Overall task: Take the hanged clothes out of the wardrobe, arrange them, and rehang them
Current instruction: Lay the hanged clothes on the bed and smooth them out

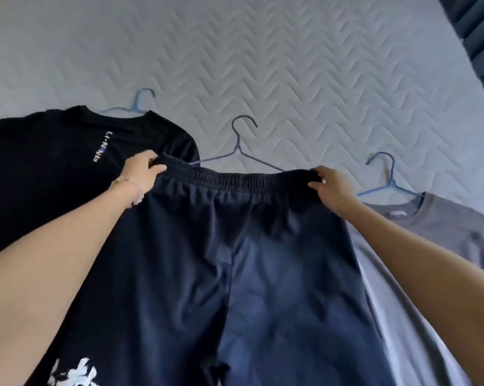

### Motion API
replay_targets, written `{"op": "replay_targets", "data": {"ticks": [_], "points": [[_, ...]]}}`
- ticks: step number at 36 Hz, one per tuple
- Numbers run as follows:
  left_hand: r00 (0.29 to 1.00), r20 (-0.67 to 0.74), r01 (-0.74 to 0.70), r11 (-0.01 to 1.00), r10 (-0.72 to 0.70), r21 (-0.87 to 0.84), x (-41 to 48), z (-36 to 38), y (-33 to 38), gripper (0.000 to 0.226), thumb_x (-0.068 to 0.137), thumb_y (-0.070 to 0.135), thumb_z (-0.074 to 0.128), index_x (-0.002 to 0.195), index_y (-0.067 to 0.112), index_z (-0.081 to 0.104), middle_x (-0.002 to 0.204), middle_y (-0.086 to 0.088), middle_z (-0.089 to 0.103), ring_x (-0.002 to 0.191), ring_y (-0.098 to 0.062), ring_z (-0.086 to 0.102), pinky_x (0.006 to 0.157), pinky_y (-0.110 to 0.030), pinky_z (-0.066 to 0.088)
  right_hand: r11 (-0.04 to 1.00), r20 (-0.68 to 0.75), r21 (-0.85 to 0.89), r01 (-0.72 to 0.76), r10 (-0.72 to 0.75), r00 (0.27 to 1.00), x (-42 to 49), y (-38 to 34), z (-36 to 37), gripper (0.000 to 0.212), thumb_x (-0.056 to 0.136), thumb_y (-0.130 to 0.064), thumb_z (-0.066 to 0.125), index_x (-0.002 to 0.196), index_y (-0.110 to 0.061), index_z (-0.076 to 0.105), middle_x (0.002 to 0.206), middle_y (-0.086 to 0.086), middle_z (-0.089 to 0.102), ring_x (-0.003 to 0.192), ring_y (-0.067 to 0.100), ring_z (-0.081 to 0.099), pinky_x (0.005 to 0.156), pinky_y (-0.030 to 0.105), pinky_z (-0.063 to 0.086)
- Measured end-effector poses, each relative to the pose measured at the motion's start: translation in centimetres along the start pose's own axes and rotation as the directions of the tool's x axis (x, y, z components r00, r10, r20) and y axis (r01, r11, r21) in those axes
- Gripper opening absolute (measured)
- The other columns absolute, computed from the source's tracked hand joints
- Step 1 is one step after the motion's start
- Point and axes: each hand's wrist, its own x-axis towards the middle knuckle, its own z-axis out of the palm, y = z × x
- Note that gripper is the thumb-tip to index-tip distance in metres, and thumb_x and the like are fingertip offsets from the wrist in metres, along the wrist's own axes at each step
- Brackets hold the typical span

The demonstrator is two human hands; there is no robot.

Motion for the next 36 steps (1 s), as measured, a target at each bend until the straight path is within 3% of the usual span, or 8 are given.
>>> {"op": "replay_targets", "data": {"ticks": [4, 9, 12, 18, 23, 29, 34, 36], "points": [[0.997, -0.082, -0.006, 1.000, 0.007, 0.020, 3.0, 1.2, -0.2, 0.021, 0.091, 0.019, 0.059, 0.103, 0.002, 0.061, 0.106, -0.019, 0.065, 0.096, -0.034, 0.059, 0.083, -0.033, 0.044, 1.000, -0.053, -0.027, 0.013, -0.015, 0.999, 3.1, -0.6, 0.9, 0.029, 0.089, -0.022, 0.055, 0.117, -0.021, 0.058, 0.115, 0.011, 0.065, 0.103, 0.034, 0.059, 0.077, 0.033, 0.040], [0.982, -0.189, 0.038, 0.997, -0.024, 0.073, 5.0, 1.3, -0.1, 0.028, 0.091, 0.019, 0.058, 0.116, 0.006, 0.057, 0.119, -0.013, 0.062, 0.111, -0.031, 0.056, 0.096, -0.039, 0.044, 0.998, -0.049, 0.015, 0.063, -0.062, 0.997, 5.7, -1.1, 1.4, 0.047, 0.088, -0.019, 0.056, 0.133, -0.019, 0.045, 0.130, 0.012, 0.052, 0.118, 0.032, 0.051, 0.099, 0.040, 0.040], [0.982, -0.186, 0.042, 0.995, -0.025, 0.089, 4.6, 1.4, 0.0, 0.032, 0.091, 0.014, 0.056, 0.123, 0.008, 0.053, 0.125, -0.010, 0.059, 0.117, -0.028, 0.052, 0.100, -0.040, 0.040, 0.998, -0.010, 0.061, 0.033, -0.032, 0.999, 4.9, -0.3, 0.9, 0.059, 0.085, -0.015, 0.058, 0.140, -0.018, 0.036, 0.134, 0.013, 0.048, 0.124, 0.030, 0.046, 0.103, 0.038, 0.036], [0.993, -0.073, -0.094, 0.995, 0.092, -0.024, -3.8, 4.1, 1.9, 0.025, 0.092, 0.008, 0.050, 0.115, 0.006, 0.059, 0.120, -0.011, 0.062, 0.114, -0.025, 0.056, 0.099, -0.031, 0.039, 0.969, -0.043, 0.227, -0.095, 0.108, 0.993, -3.4, 5.5, -0.9, 0.043, 0.086, -0.007, 0.053, 0.128, -0.011, 0.049, 0.116, 0.010, 0.062, 0.104, 0.022, 0.058, 0.098, 0.034, 0.044], [0.994, 0.049, -0.085, 0.979, 0.096, -0.187, -16.4, 8.9, 4.6, 0.021, 0.092, 0.008, 0.051, 0.110, 0.009, 0.063, 0.112, -0.004, 0.065, 0.099, -0.014, 0.056, 0.091, -0.023, 0.039, 0.897, -0.018, 0.346, -0.277, 0.301, 0.953, -14.4, 13.5, -1.1, 0.039, 0.086, -0.007, 0.056, 0.124, -0.013, 0.052, 0.102, 0.002, 0.064, 0.087, 0.015, 0.061, 0.060, 0.012, 0.048], [0.970, 0.239, 0.027, 0.956, 0.045, -0.292, -33.3, 16.5, 8.1, 0.017, 0.091, 0.007, 0.055, 0.103, 0.012, 0.066, 0.104, -0.001, 0.068, 0.097, -0.018, 0.061, 0.092, -0.033, 0.046, 0.821, 0.028, 0.374, -0.432, 0.455, 0.890, -28.0, 23.3, -1.3, 0.032, 0.085, -0.005, 0.060, 0.116, -0.011, 0.058, 0.093, 0.007, 0.067, 0.081, 0.019, 0.063, 0.074, 0.022, 0.050], [0.903, 0.430, 0.120, 0.953, 0.012, -0.278, -43.7, 22.3, 10.5, 0.025, 0.090, 0.001, 0.056, 0.092, 0.026, 0.059, 0.098, -0.002, 0.067, 0.093, -0.019, 0.063, 0.084, -0.026, 0.046, 0.802, 0.079, 0.298, -0.518, 0.520, 0.851, -34.6, 32.3, -3.3, 0.027, 0.083, -0.008, 0.060, 0.110, -0.014, 0.063, 0.092, 0.008, 0.070, 0.088, 0.023, 0.066, 0.082, 0.034, 0.050], [0.859, 0.509, 0.215, 0.944, -0.062, -0.248, -46.1, 23.9, 11.7, 0.021, 0.091, 0.002, 0.054, 0.096, 0.022, 0.057, 0.102, -0.003, 0.064, 0.098, -0.022, 0.061, 0.087, -0.028, 0.045, 0.788, 0.057, 0.309, -0.532, 0.543, 0.838, -35.5, 35.7, -4.7, 0.025, 0.082, -0.007, 0.061, 0.106, -0.015, 0.064, 0.089, 0.008, 0.070, 0.088, 0.026, 0.067, 0.084, 0.040, 0.051]]}}
